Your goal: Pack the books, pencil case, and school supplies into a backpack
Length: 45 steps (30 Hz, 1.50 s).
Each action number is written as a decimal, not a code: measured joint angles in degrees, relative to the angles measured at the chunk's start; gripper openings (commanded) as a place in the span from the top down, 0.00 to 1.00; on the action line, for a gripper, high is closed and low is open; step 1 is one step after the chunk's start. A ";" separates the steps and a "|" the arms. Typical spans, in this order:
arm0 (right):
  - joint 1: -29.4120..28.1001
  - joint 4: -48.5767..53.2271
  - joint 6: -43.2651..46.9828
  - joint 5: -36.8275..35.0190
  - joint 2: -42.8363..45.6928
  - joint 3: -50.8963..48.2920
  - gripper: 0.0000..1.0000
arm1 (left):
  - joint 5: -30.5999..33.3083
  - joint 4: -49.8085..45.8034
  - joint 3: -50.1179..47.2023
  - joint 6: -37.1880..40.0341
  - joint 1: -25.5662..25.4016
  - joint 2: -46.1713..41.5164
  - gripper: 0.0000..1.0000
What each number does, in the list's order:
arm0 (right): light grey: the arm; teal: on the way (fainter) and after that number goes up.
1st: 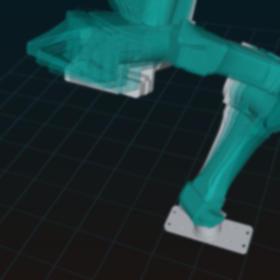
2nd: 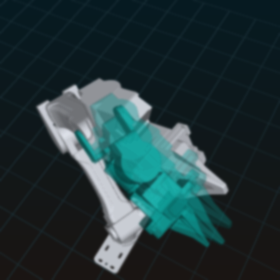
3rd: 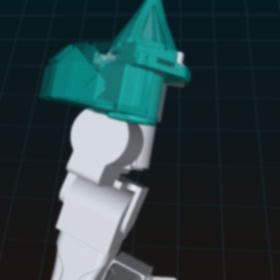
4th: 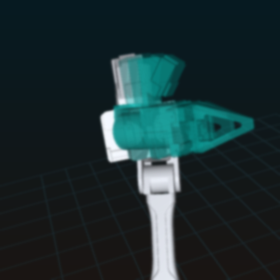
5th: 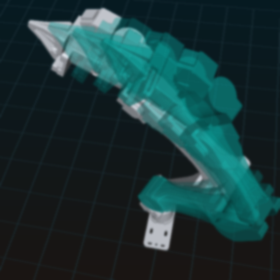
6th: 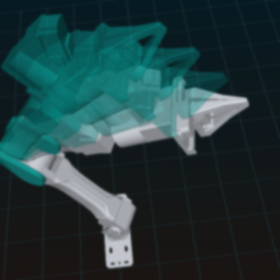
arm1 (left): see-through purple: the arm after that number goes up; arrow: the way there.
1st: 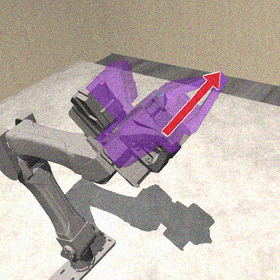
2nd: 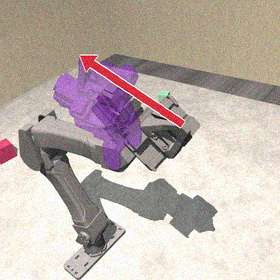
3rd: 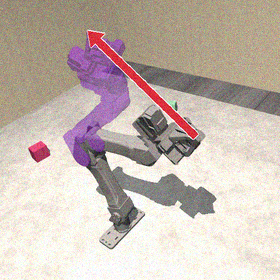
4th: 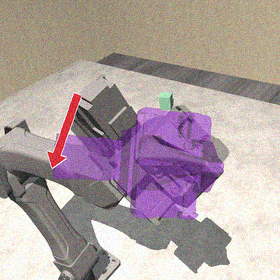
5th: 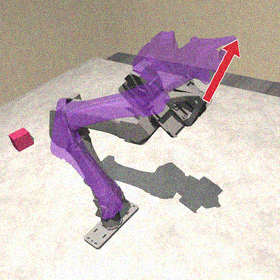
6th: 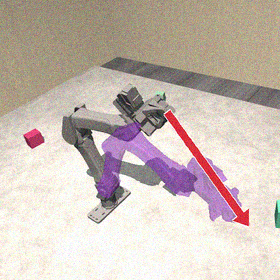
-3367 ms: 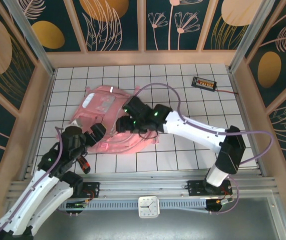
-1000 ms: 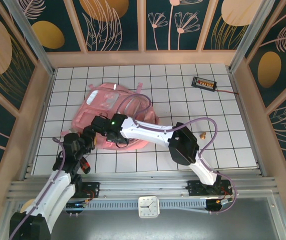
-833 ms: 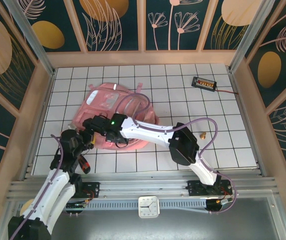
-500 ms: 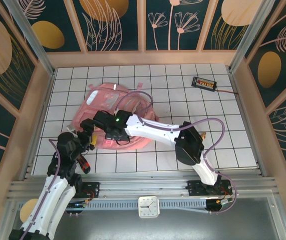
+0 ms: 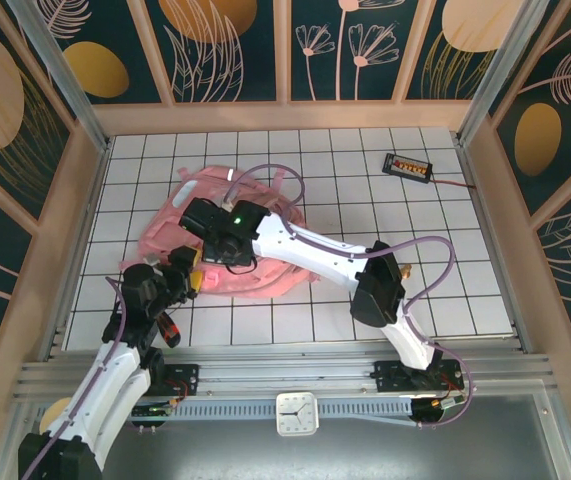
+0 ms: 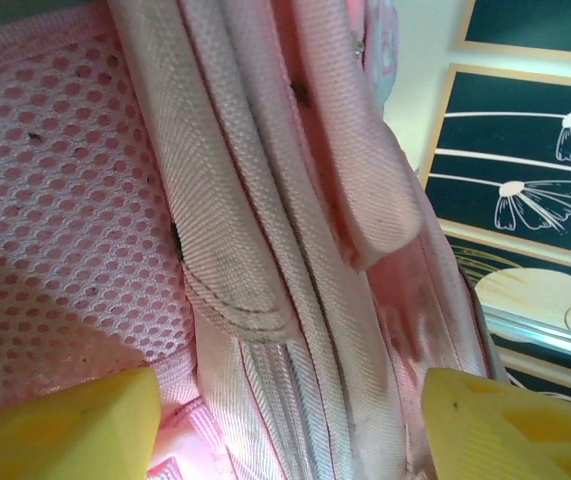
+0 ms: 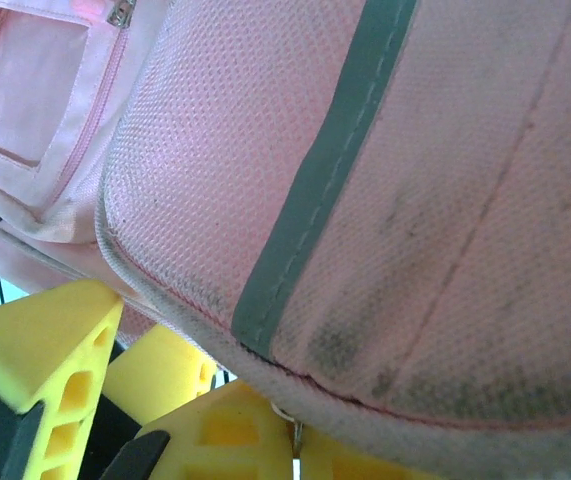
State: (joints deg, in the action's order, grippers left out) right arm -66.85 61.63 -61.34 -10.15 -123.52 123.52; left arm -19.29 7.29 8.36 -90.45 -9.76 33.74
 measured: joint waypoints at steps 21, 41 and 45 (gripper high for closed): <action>-0.66 4.48 4.33 2.97 -1.31 -0.63 1.00 | -0.31 4.04 -1.44 -0.52 0.00 3.06 1.00; 6.32 -4.76 18.78 7.89 16.96 -26.34 1.00 | -3.41 -1.97 2.60 6.47 -0.85 3.72 1.00; 7.65 -4.92 23.37 9.97 17.51 -27.63 1.00 | -3.19 -3.28 2.64 7.37 -0.85 3.26 1.00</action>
State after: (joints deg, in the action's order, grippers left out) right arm -59.20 56.71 -37.98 -0.19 -106.02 95.90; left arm -22.48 4.01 11.00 -83.09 -10.61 36.99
